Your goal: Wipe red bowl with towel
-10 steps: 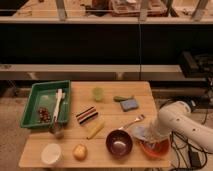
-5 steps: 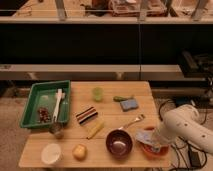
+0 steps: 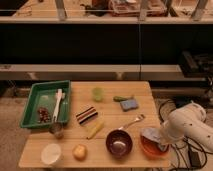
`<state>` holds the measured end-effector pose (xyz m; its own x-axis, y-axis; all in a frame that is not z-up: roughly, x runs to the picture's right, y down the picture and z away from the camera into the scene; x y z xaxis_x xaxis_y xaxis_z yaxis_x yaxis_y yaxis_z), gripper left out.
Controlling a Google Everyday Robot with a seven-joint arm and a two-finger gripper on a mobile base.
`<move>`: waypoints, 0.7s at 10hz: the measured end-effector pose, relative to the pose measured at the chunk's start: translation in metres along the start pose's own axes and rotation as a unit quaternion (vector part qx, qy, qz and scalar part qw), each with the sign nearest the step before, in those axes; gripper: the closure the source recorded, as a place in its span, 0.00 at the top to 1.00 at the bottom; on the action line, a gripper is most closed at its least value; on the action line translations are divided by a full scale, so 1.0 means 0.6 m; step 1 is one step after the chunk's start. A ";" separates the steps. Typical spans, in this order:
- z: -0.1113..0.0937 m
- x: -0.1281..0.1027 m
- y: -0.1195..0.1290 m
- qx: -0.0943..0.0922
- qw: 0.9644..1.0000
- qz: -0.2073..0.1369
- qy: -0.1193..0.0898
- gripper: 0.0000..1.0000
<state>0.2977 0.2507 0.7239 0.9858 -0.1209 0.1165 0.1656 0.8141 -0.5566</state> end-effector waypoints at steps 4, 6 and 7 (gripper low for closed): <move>0.028 -0.041 -0.036 0.005 1.000 -0.024 -0.015 0.00; 0.036 -0.086 -0.027 -0.002 0.998 -0.047 -0.031 0.00; 0.035 -0.096 -0.007 -0.008 0.998 -0.051 -0.035 0.00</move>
<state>0.2394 0.2662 0.7365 0.9596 -0.1618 0.2302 0.2658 0.7899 -0.5527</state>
